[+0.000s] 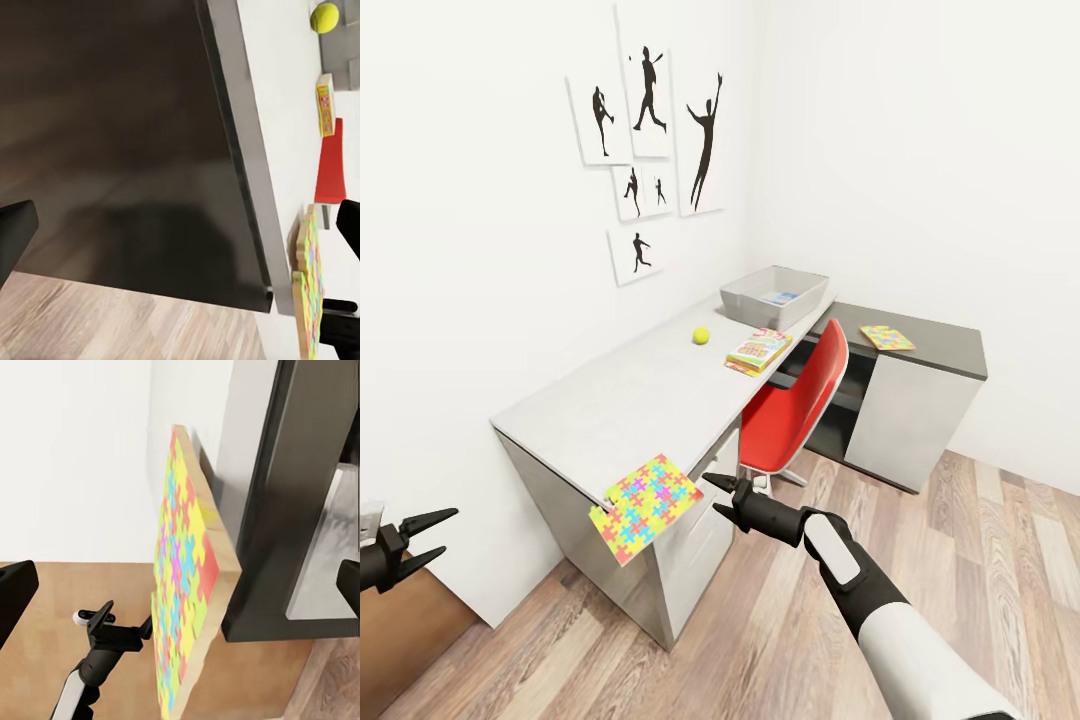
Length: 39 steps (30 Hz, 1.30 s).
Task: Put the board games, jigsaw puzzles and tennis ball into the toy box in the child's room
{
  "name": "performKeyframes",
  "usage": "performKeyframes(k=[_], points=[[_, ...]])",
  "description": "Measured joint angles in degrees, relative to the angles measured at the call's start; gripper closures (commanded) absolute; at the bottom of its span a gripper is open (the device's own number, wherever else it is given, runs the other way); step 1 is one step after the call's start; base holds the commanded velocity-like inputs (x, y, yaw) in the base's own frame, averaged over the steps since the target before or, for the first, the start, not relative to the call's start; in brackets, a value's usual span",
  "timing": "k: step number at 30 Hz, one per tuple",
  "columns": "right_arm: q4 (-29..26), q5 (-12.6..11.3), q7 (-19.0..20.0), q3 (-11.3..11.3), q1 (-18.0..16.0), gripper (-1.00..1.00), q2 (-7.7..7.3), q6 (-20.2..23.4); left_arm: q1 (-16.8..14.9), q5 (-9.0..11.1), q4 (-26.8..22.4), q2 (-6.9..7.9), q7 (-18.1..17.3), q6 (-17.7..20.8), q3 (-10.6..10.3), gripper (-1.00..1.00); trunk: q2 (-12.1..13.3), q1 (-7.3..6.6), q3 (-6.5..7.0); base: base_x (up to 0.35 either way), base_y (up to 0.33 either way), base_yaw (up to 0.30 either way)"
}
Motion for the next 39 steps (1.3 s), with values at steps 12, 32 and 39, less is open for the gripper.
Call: performKeyframes(k=[12,32,39], points=[[0.1,0.0,0.0,0.1,0.0,-1.00,0.03,0.0,0.0,0.0,2.1,-0.02,-0.1,0.1,0.0,-1.00,-3.2,1.76,-1.44,0.000,0.000,0.000],[0.4,0.1,0.0,0.5,0.0,-1.00,0.06,0.0,0.0,0.1,6.3,0.00,-0.1,0.3,0.0,-1.00,-6.0,3.30,-2.70,0.000,0.000,0.000],[0.4,0.1,-0.1,2.3,0.0,-1.00,0.09,-0.1,0.0,0.1,6.4,0.00,-0.1,0.3,0.0,-1.00,-6.0,3.30,-2.70,0.000,0.000,0.000]])
